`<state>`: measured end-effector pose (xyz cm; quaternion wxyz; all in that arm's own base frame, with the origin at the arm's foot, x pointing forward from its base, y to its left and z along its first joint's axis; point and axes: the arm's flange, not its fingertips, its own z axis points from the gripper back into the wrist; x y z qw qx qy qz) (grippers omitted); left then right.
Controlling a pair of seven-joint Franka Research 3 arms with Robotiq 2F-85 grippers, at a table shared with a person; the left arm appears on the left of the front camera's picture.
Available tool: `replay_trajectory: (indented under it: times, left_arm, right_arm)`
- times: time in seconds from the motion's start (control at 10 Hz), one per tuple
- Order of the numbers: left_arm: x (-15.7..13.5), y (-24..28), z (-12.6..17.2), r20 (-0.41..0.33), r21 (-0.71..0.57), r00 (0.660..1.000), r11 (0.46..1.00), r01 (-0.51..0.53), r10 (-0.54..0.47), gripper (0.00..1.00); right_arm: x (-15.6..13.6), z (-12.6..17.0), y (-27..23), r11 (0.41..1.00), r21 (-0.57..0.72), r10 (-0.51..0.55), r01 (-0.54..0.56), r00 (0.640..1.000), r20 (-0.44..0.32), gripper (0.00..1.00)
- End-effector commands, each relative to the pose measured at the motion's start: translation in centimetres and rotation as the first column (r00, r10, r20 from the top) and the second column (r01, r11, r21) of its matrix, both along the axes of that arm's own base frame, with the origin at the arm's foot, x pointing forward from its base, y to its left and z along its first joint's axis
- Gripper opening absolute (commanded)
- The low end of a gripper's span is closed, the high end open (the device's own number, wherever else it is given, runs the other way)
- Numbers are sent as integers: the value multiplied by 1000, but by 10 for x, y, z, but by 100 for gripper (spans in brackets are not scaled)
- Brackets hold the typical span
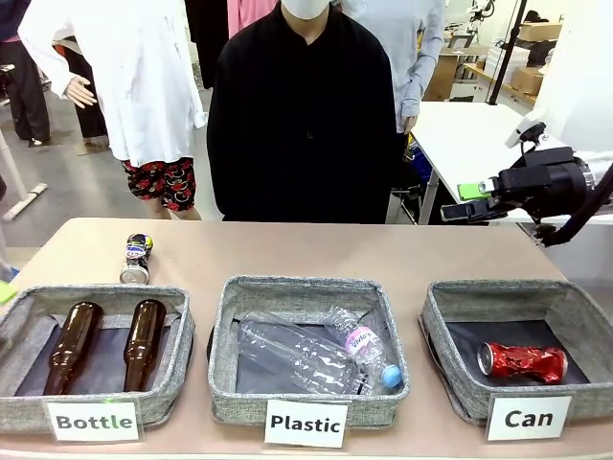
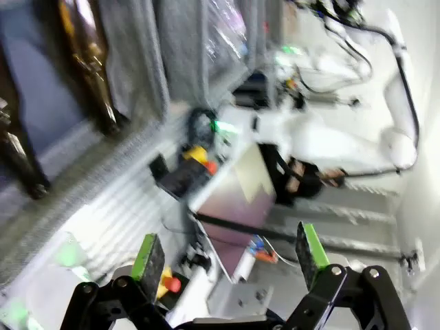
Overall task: Sort the can waste into the basket.
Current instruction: Pick up the can waste from the table and place it in the right Fabric basket.
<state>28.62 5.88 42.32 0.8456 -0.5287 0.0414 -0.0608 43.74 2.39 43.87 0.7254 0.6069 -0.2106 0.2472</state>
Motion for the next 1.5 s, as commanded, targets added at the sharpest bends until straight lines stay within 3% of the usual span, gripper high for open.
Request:
replay_trajectory:
  times: [0.0, 0.1, 0.2, 0.3, 0.4, 0.6, 0.7, 0.8, 0.9, 1.0, 1.1, 1.2, 1.4]
  left_arm:
    - [30, -37, 51, 84, 286, 988, 946, -150, 131, 100]
    - [62, -54, 66, 205, 433, 949, 847, -308, 240, 100]
    - [83, -74, 66, 271, 556, 942, 766, -323, 200, 100]
    - [101, -96, 58, 388, 670, 910, 632, -389, 148, 100]
    - [105, -122, 50, 460, 704, 886, 585, -402, 56, 100]
    - [120, -142, 25, 502, 736, 864, 502, -454, 44, 100]
    - [130, -136, 19, 497, 729, 861, 486, -482, 108, 100]
    - [118, -121, 40, 459, 608, 849, 603, -516, 263, 100]
    - [118, -148, 25, 529, 710, 849, 545, -445, 3, 100]
    - [118, -148, 25, 529, 710, 849, 545, -445, 3, 100]
    - [124, -132, 18, 502, 697, 859, 543, -468, 97, 100]
    - [125, -130, 18, 541, 680, 838, 547, -488, 75, 100]
    - [175, -133, 22, 491, 709, 857, 500, -497, 155, 100]
  right_arm:
    - [1, 5, -1, 1000, -1, 7, -7, 1000, 2, 100]
    - [1, 5, -1, 1000, -1, 7, -7, 1000, 2, 100]
    - [1, 5, -1, 1000, -1, 7, -7, 1000, 2, 100]
    - [1, 5, -1, 1000, -1, 7, -7, 1000, 2, 100]
    - [1, 5, -1, 1000, -1, 7, -7, 1000, 2, 100]
    - [1, 5, -1, 1000, -1, 7, -7, 1000, 2, 100]
    - [1, 5, -1, 1000, -1, 7, -7, 1000, 2, 100]
    - [1, 5, -1, 1000, -1, 7, -7, 1000, 2, 100]
    - [1, 5, -1, 1000, -1, 7, -7, 1000, 2, 100]
    - [1, 5, -1, 1000, -1, 7, -7, 1000, 2, 100]
    - [1, 5, -1, 1000, -1, 7, -7, 1000, 2, 100]
    - [1, 5, -1, 1000, -1, 7, -7, 1000, 2, 100]
    - [1, 5, -1, 1000, -1, 7, -7, 1000, 2, 100]
